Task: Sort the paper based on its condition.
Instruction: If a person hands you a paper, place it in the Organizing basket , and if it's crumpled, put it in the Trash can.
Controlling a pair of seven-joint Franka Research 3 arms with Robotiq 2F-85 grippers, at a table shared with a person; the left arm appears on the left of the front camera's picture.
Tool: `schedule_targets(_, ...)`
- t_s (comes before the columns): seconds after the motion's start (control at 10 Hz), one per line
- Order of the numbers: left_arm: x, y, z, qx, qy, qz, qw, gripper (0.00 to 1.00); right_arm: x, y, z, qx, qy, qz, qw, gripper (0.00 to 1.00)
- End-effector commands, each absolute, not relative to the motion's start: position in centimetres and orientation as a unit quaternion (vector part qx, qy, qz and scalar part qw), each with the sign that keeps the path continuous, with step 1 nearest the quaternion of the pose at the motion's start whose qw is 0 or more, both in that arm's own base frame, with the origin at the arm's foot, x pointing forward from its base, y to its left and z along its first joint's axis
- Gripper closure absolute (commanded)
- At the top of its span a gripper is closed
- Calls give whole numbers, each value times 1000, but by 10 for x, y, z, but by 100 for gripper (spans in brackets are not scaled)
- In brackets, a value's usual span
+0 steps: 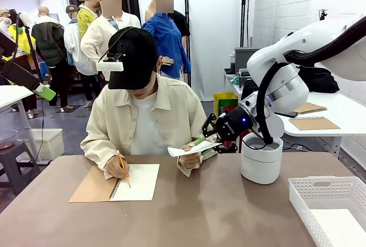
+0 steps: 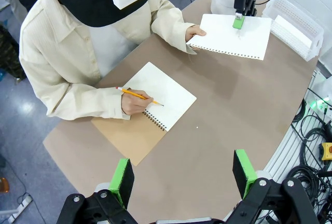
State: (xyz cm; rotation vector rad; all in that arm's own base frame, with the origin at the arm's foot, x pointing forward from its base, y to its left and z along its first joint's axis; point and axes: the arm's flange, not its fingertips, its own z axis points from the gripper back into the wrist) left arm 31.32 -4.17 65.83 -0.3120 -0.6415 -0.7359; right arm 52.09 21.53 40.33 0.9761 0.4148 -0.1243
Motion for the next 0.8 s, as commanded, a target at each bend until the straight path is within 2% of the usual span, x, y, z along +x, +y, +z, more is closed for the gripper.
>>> schedule_targets(0.0,313,-41,659,-150,-309,-351,871,0,520,217,399,478,208,-62,851,100)
schedule_targets(0.7,313,-41,659,-150,-309,-351,871,0,511,215,409,504,217,-17,836,100)
